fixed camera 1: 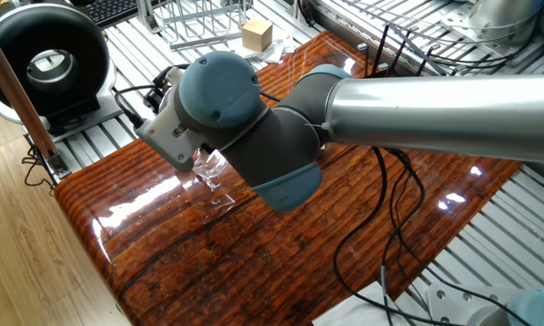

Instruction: Take the cup off the cup rack

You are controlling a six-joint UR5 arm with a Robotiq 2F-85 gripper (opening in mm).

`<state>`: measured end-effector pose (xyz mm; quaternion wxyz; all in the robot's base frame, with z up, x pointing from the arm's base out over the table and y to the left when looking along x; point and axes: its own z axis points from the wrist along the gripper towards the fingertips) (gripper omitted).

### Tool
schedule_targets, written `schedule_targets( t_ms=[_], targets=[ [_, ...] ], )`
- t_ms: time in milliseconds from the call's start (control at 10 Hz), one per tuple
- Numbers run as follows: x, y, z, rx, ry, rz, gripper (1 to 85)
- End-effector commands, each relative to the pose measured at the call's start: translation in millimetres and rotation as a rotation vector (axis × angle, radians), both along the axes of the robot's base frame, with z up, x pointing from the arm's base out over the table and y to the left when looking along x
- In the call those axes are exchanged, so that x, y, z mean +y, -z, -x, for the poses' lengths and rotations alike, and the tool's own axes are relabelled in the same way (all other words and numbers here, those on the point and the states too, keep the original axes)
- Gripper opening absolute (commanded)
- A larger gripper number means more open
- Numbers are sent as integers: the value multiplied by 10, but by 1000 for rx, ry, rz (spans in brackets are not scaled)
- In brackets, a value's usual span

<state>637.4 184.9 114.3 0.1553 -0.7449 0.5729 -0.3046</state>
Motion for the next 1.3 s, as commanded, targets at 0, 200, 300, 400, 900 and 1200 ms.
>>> schedule_targets(
  t_ms=[0,200,300,400,900,1200],
  targets=[
    [-32,-12,-15,-6,21,-11,717],
    [-27,-24,-31,-13,18,-11,713],
    [-11,-9,-15,-5,14,-16,703],
    [0,5,0,3,13,-20,710],
    [6,-19,-31,-13,18,-28,727],
    [9,-16,-28,-12,20,-31,727]
  ],
)
